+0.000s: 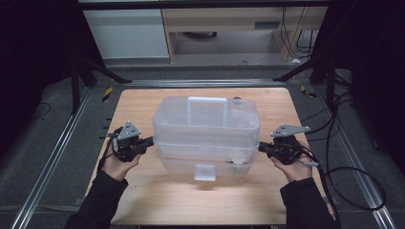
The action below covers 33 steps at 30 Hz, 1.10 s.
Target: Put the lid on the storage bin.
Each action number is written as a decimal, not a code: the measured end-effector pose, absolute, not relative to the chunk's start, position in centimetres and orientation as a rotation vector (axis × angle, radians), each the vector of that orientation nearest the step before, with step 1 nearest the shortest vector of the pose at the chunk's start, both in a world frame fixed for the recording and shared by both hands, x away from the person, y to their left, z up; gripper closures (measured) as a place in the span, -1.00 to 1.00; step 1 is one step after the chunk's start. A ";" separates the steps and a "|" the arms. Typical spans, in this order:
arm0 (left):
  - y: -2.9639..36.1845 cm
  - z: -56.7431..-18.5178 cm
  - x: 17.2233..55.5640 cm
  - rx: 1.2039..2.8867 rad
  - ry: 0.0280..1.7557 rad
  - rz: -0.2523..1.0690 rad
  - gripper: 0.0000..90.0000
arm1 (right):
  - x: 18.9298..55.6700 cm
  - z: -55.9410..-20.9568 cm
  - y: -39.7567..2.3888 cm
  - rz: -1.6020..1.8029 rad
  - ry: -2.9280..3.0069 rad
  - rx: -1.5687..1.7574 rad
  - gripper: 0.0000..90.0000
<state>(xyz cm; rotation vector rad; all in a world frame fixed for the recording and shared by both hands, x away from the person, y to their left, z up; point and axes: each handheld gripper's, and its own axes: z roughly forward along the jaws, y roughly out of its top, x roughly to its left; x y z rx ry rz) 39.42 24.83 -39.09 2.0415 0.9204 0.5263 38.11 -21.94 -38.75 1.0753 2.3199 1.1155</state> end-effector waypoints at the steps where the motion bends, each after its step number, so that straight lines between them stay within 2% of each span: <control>1: 24.8 -39.2 39.4 2.042 0.921 0.528 0.97 | 38.1 -38.9 -21.9 1.112 2.322 1.079 0.95; 18: 24.4 -41.4 40.1 2.127 0.972 0.502 0.98 | 38.9 -41.0 -21.8 1.024 2.379 1.109 0.96; 26: 26.0 -42.0 40.8 2.085 1.027 0.495 0.93 | 39.3 -41.7 -22.8 1.010 2.361 1.151 0.90; 30: 27.1 -42.2 41.2 2.060 1.077 0.510 0.86 | 39.5 -41.7 -24.1 1.013 2.305 1.188 0.68; 33: 27.7 -42.9 41.5 2.072 1.104 0.525 0.72 | 39.7 -42.1 -25.2 0.989 2.257 1.215 0.41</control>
